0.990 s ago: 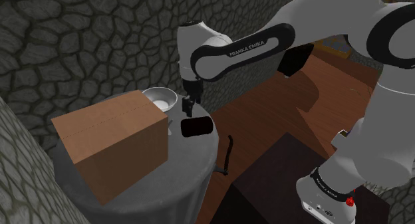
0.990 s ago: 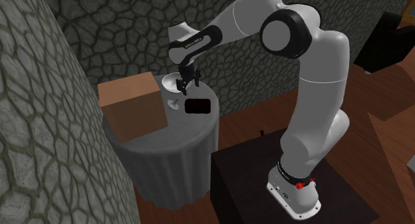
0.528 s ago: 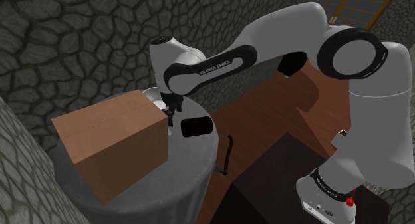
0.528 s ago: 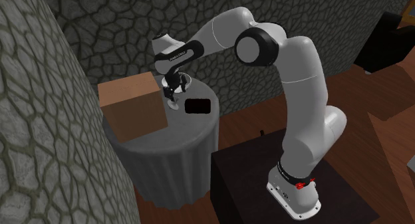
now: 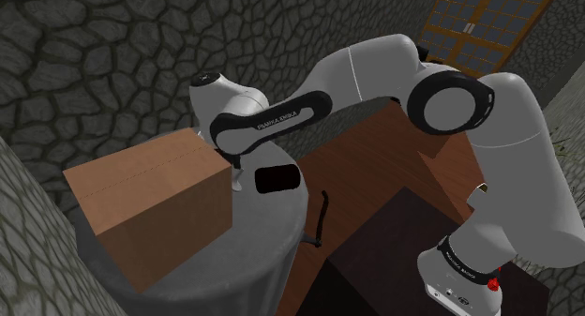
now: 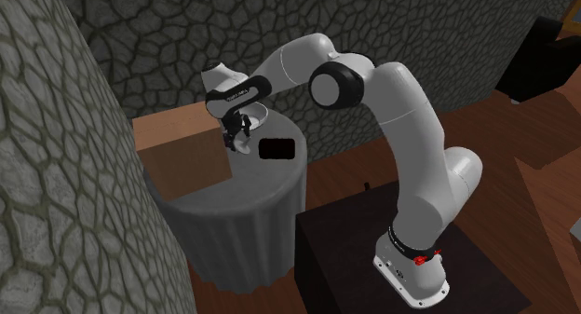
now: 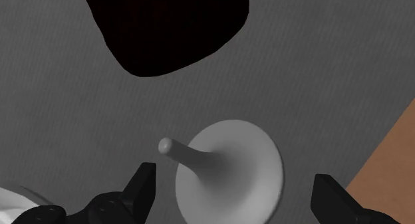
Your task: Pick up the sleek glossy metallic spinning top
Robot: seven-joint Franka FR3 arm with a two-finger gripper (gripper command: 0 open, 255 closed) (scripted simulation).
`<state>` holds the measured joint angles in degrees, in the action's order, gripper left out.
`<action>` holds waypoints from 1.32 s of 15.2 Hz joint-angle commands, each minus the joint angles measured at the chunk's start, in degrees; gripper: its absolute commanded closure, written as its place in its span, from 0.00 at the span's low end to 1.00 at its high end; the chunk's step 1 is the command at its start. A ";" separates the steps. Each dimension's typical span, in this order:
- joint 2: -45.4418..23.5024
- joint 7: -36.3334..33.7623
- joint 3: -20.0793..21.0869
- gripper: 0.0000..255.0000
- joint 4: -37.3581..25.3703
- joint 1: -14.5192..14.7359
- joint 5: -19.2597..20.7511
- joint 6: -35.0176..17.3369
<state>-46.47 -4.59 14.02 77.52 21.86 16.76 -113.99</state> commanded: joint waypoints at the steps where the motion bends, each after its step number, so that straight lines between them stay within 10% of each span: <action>1: -0.98 -0.12 -0.16 0.00 -0.19 0.12 0.21 -0.78; 5: -2.17 -0.32 -0.36 0.00 -0.20 0.23 0.46 -1.95; 6: -2.24 -0.30 -0.37 1.00 -0.39 0.26 0.45 -1.84; 20: 0.06 0.07 0.04 1.00 -0.33 0.03 -0.02 0.38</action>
<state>-46.88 -4.64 13.98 77.22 21.95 16.84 -114.14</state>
